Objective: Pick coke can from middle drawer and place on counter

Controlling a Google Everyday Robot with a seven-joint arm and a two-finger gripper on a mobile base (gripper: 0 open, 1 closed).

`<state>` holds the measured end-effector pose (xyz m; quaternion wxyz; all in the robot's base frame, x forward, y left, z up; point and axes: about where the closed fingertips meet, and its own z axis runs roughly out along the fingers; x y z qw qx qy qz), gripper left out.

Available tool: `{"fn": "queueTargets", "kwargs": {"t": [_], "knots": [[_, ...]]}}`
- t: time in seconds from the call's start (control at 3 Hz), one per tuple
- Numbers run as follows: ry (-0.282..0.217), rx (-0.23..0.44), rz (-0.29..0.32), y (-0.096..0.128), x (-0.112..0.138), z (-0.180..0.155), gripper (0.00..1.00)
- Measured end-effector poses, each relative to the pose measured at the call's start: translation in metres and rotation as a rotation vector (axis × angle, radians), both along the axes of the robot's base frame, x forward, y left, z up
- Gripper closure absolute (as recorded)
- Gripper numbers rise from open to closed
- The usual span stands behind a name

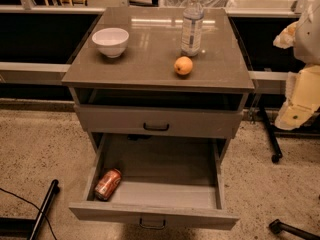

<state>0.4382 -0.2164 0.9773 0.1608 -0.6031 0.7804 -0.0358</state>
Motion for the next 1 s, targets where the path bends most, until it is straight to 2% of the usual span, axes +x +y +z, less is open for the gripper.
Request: {"fn": "queueTargets", "kwargs": {"t": [0.67,1.0], "knots": [[-0.003,-0.014,0.022,0.008,0.004,0.000,0.00],[0.038,-0.035,0.064,0.029,0.012,-0.042,0.00]]}}
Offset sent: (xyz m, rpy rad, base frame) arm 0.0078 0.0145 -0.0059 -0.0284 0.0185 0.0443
